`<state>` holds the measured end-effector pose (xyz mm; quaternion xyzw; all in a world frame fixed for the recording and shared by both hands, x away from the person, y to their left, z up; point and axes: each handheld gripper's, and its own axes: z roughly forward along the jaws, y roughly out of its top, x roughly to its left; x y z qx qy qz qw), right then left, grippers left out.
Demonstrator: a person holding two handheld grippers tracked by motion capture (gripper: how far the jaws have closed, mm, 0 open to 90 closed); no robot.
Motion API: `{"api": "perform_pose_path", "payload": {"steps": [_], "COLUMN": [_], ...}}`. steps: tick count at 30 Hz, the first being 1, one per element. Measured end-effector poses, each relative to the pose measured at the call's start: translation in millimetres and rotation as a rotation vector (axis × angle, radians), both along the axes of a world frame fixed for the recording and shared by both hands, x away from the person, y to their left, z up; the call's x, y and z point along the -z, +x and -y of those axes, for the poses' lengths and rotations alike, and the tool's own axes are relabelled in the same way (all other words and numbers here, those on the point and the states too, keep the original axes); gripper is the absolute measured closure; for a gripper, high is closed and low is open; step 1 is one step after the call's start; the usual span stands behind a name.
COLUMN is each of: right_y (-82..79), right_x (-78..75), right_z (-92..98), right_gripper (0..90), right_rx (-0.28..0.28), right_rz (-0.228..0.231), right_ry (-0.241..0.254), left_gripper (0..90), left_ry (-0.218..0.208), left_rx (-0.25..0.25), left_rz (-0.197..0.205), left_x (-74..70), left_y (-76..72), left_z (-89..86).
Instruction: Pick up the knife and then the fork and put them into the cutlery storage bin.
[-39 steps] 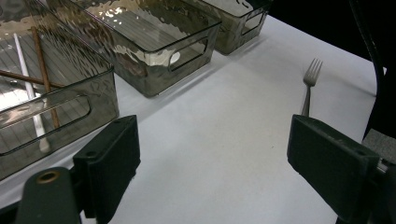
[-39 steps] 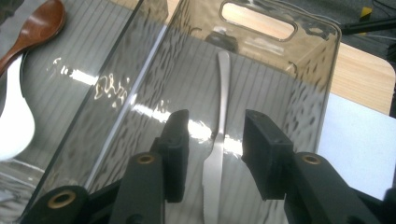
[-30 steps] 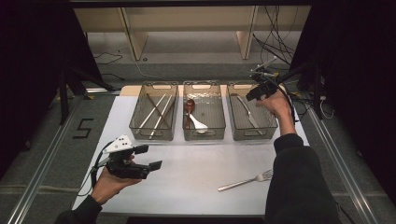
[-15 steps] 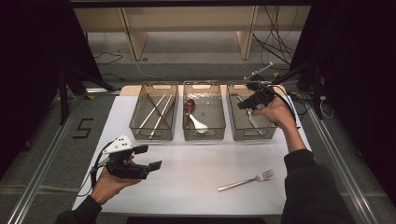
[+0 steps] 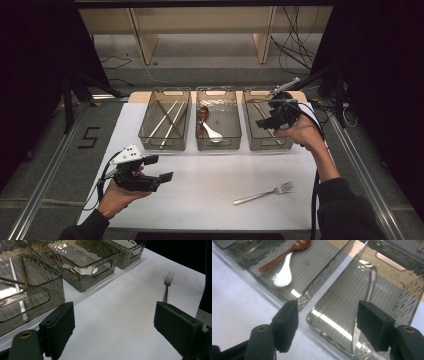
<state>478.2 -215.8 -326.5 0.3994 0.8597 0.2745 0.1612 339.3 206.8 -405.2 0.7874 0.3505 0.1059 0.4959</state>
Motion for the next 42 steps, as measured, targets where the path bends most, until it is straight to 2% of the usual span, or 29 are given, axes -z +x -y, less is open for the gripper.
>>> {"api": "perform_pose_path", "payload": {"steps": [10,22,32,42], "right_y": [-39.5,-74.4,-88.9,-98.7], "right_x": [9.6,24.1,42.4,59.1], "right_z": [0.4,-3.0,-9.8,-18.7], "right_gripper": [32.3,31.2,31.4,31.6], "right_rx": [-0.060,-0.119,-0.166,-0.220], "right_rz": [0.012,0.013,-0.040,-0.083], "right_ry": [0.031,0.079,0.056,0.005], "left_gripper": [16.6,16.2,16.1,16.0], "left_ry": [-0.022,-0.042,-0.040,-0.031], "left_rx": [-0.007,-0.008,-0.010,-0.008], "left_rz": [0.007,0.005,0.005,0.007], "left_x": [-1.3,-1.8,-1.6,-2.2], "left_y": [-0.6,-0.8,-1.2,-3.0], "left_z": [-1.4,-2.9,-3.3,-5.1]}}
